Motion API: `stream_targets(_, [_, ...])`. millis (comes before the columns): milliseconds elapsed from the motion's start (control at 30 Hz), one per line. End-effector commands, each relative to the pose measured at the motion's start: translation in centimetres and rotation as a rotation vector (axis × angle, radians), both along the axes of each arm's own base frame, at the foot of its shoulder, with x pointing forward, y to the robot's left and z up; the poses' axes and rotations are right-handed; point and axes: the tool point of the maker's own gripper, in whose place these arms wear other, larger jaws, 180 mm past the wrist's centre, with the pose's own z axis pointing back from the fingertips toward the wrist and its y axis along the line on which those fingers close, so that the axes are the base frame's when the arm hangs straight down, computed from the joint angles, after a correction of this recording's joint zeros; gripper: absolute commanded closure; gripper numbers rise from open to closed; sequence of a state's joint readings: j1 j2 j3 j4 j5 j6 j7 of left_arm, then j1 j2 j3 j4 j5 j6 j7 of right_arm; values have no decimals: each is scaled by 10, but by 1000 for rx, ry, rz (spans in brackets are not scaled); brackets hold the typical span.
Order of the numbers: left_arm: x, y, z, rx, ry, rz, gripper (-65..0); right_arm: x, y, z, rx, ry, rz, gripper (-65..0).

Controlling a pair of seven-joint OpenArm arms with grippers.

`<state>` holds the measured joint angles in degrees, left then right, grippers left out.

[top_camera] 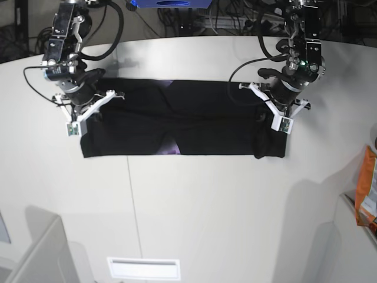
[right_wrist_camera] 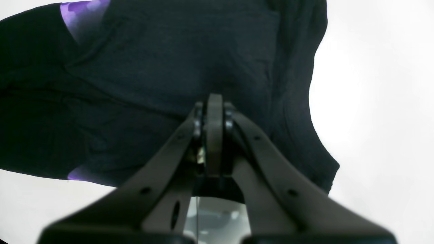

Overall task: Fold the T-shirt properly
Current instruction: 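Fold the strip end held by the left gripper toward the right gripper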

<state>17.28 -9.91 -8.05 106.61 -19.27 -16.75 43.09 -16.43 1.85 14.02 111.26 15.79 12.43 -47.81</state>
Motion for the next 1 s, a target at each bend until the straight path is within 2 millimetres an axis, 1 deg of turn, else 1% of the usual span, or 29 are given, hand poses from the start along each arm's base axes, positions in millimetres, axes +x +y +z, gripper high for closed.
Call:
stream_targets(0, [4, -7, 9, -10, -28, -22, 0, 7, -2, 11, -3, -48, -6, 0])
stream_targets(33, [3, -11, 6, -10, -11, -33, 0, 7, -2, 11, -3, -48, -6, 0])
stream_targets(200, [8, -42, 9, -54, -4, -81, 0, 7, -2, 11, -5, -47, -5, 0])
stream_targets(267, [9, -47, 9, -66, -6, -86, 0, 7, -2, 11, -5, -47, -5, 0])
stream_targets(400, [12, -69, 9, -94, 3, -101, 0, 7, -3, 11, -6, -45, -5, 0])
stream_targets(533, [9, -89, 7, -116, 21, -112, 0, 7, -3, 11, -7, -45, -5, 0])
stream_targets(600, [12, -99, 11, -130, 10, -135, 0, 6, -3, 10, -6, -44, -5, 0])
stream_targets(667, [11, -110, 10, -146, 18, -142, 0, 6, -3, 10, -6, -44, -5, 0])
stream_targets(867, [14, -126, 1, -176, 47, -147, 0, 6, -4, 10, -9, -41, -4, 0])
stream_targets(967, [17, -135, 5, -197, 40, -143, 0, 6, -4, 10, -9, -41, -4, 0])
